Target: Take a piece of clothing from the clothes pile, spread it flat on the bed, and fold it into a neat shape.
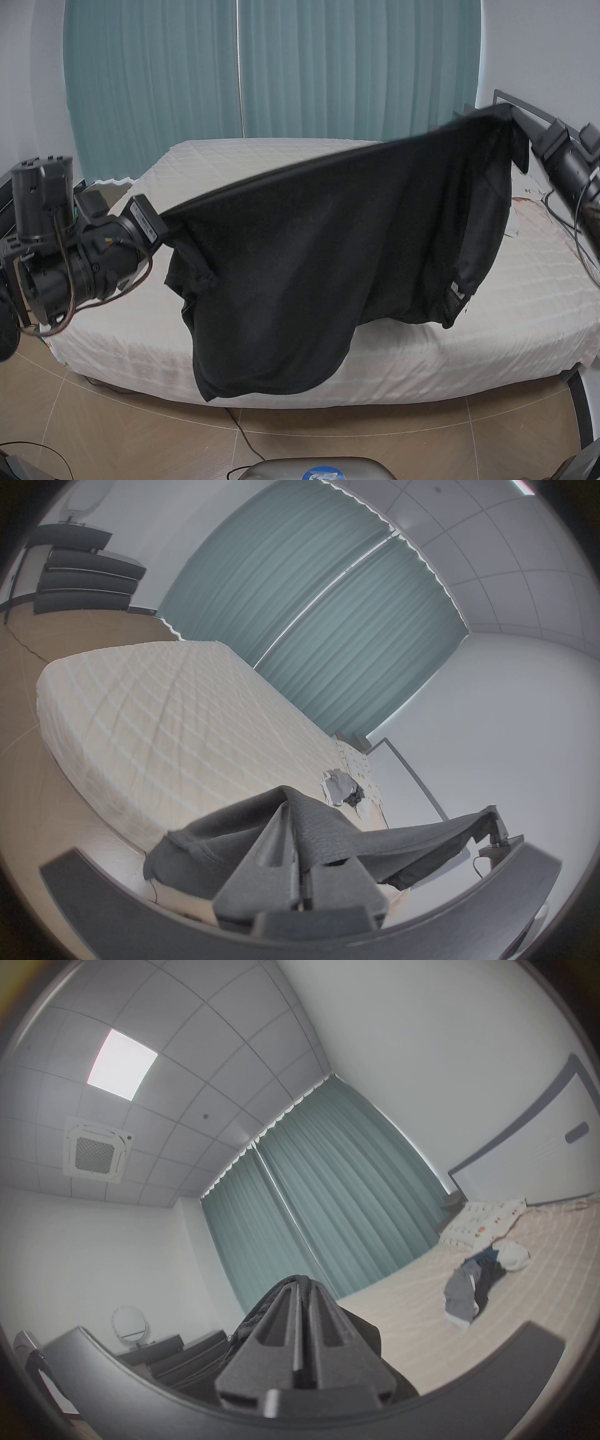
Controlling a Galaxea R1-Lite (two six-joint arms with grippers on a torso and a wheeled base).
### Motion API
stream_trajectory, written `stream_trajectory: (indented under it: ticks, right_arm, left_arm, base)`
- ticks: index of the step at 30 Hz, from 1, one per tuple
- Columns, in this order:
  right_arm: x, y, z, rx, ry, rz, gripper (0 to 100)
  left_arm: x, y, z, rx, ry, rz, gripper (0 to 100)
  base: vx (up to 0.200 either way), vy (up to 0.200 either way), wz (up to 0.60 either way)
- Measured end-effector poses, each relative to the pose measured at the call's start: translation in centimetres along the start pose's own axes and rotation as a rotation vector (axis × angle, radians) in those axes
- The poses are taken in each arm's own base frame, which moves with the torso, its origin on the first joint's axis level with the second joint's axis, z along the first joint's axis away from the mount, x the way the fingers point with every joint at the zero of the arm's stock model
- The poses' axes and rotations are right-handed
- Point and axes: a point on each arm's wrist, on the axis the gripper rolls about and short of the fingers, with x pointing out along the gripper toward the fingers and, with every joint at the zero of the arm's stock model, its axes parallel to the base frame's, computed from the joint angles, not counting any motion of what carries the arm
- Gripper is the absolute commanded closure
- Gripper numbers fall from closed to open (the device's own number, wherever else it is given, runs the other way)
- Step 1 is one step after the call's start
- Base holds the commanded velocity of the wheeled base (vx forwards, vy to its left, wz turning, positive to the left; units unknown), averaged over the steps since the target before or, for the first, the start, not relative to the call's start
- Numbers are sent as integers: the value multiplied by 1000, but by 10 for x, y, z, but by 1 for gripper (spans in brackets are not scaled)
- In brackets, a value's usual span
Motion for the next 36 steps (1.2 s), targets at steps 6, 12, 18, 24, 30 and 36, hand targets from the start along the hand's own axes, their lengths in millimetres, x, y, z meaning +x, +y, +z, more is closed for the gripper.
stream_trajectory:
  ticks: [6, 12, 18, 24, 30, 36]
  right_arm:
    - [47, 1, 26, -15, -83, -27, 100]
    - [99, -29, 2, -45, -56, -124, 100]
    - [134, -63, -32, -64, -24, -203, 100]
    - [159, -92, -66, -76, -5, -265, 100]
    - [170, -116, -102, -83, 22, -315, 100]
    - [171, -139, -142, -93, 84, -359, 100]
  left_arm:
    - [27, -16, 36, -61, -46, 33, 100]
    - [79, -9, 54, -129, -20, 94, 100]
    - [132, 10, 56, -162, 8, 142, 100]
    - [176, 23, 54, -175, 11, 159, 100]
    - [214, 33, 49, -176, 1, 163, 100]
    - [250, 50, 29, -172, 22, 190, 100]
  base:
    - [133, 0, 0]
    - [200, 0, 0]
    - [200, 0, 0]
    - [200, 0, 0]
    - [167, 0, 0]
    - [0, 0, 0]
